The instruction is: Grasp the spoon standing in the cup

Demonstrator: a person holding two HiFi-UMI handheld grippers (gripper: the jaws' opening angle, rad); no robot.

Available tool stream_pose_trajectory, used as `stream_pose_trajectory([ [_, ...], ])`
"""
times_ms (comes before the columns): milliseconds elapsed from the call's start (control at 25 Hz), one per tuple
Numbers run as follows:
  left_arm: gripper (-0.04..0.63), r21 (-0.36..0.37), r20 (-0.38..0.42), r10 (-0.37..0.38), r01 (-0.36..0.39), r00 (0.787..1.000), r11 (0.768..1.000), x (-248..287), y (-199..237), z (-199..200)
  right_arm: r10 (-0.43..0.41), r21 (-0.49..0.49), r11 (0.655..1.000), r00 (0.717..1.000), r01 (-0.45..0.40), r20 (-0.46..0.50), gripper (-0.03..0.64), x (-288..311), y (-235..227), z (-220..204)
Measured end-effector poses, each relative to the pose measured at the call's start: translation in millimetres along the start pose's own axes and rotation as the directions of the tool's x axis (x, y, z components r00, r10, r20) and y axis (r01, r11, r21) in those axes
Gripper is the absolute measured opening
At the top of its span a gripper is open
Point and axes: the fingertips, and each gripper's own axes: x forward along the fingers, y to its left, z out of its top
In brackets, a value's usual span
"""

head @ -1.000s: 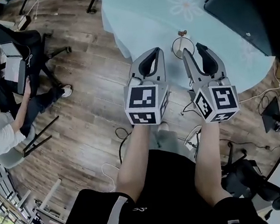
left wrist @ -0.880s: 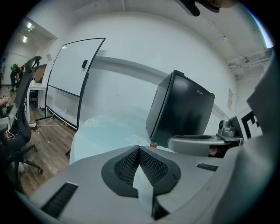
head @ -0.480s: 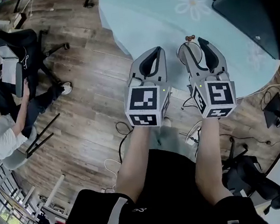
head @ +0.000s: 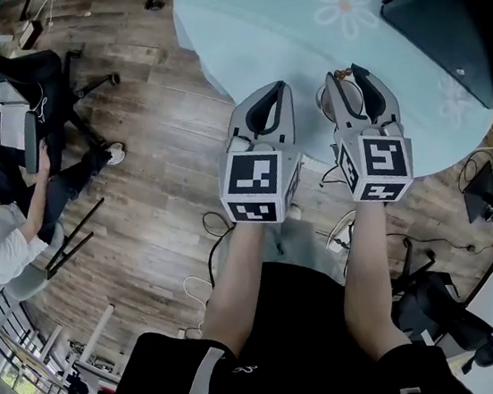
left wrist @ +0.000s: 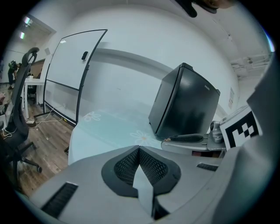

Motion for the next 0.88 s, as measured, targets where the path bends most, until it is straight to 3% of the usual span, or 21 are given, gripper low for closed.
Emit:
stream_pose_trajectory([
  [80, 0.011, 0.0, 0.003, -0.005, 0.005, 1.0, 1.0, 1, -1, 1, -0.016, -0.003, 1.0, 1.0, 0.016, -0.001, 0.133, 0, -2, -2],
  [880, 0.011, 0.048, 0.05, -0.057, 0.054, 0.997, 0.997, -8, -21, 28, -0.058, 0.002, 0.998, 0.995, 0.058, 0.084, 0.132, -33, -1, 22],
])
